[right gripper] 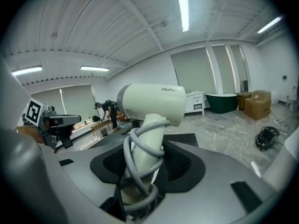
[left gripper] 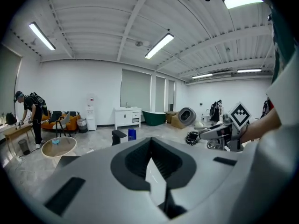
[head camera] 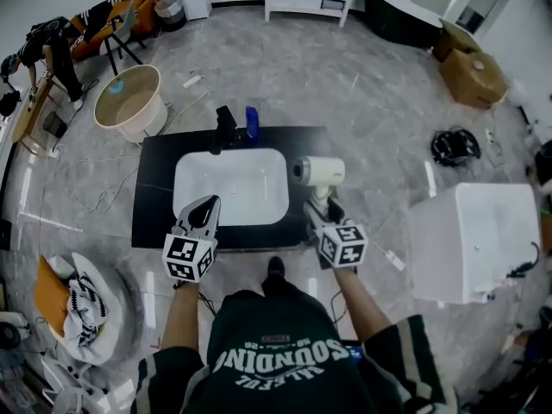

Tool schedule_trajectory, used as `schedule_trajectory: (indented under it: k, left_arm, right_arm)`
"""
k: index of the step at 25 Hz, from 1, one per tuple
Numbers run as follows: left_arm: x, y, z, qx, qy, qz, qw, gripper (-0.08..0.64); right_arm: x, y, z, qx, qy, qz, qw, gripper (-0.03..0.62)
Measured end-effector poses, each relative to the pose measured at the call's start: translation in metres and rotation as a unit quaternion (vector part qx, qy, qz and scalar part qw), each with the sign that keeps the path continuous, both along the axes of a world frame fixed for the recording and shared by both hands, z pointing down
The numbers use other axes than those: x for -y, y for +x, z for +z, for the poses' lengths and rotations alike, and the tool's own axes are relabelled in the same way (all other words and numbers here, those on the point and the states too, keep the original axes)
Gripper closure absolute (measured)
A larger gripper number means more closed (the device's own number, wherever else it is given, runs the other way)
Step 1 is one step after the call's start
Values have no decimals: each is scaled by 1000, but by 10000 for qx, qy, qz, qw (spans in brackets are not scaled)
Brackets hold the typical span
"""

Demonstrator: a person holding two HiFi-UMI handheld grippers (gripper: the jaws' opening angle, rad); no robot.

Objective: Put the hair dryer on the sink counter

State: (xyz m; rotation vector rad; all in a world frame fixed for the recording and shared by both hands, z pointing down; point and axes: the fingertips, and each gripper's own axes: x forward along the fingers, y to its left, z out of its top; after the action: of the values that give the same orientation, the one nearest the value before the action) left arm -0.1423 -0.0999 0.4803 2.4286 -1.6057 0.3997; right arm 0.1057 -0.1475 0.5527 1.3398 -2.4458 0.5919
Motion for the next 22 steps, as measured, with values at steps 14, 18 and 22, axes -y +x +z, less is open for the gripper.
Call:
schedule_trajectory:
  k: [14,18,22]
  left_arm:
    - [90,5,8,-99,-109,233,9996,558]
    - [104,5,18,-86,-261,361,9990,558]
    - [113,8,33,-110,-423,459,9980,558]
  right_arm:
    - [74,-12,10,-335,-77,32,9994,383]
    - [84,-11,16,-415,-126,138,9990,383]
    - [85,-9,33,-549,-291,168,9979,383]
